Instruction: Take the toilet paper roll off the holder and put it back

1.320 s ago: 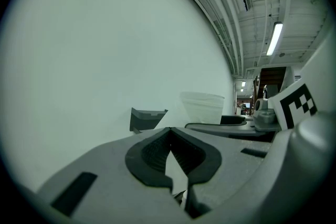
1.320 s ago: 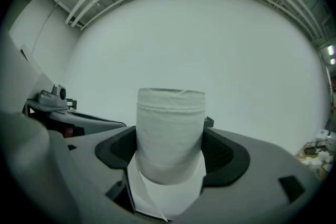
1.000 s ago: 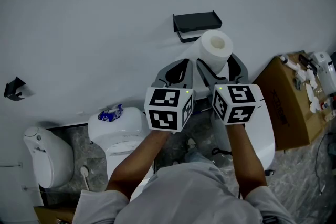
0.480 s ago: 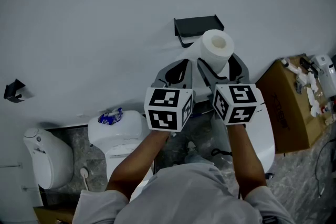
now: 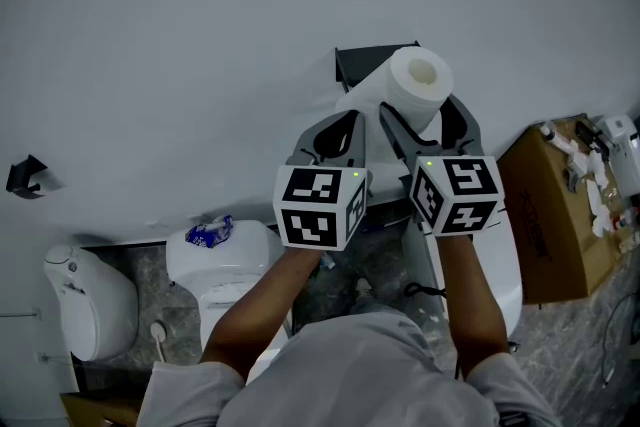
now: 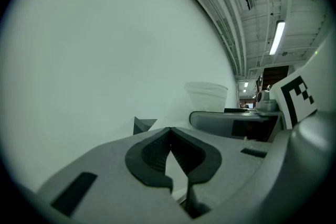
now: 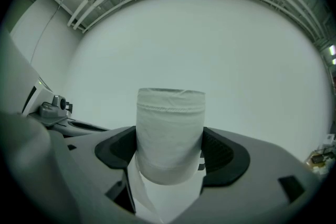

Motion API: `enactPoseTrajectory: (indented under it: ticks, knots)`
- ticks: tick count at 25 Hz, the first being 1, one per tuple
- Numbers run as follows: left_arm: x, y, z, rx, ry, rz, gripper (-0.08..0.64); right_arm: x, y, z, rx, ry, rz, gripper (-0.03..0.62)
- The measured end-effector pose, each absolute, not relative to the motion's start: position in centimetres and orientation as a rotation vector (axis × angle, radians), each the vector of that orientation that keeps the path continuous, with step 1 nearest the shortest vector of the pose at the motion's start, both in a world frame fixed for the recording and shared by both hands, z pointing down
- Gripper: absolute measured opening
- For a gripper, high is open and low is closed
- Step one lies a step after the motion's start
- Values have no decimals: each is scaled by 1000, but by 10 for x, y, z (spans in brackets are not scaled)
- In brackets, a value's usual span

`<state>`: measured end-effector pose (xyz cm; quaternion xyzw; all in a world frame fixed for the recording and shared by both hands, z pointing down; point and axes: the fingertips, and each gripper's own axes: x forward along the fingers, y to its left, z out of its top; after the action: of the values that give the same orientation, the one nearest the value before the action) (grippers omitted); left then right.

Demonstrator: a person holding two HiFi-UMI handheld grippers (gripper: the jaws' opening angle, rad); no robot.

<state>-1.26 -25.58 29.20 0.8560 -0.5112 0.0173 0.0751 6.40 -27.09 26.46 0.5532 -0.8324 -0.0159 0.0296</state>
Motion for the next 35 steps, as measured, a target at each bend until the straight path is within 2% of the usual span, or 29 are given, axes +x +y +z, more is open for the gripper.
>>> enactPoseTrajectory:
  ticks: [19, 35]
  knots:
    - [-29, -313, 294, 2515, -1609, 45, 5, 48, -344, 242, 1641, -2628, -100, 382]
    - [-33, -346, 301, 2471, -1646, 65, 5, 44, -393, 258, 1633, -2595, -52, 382]
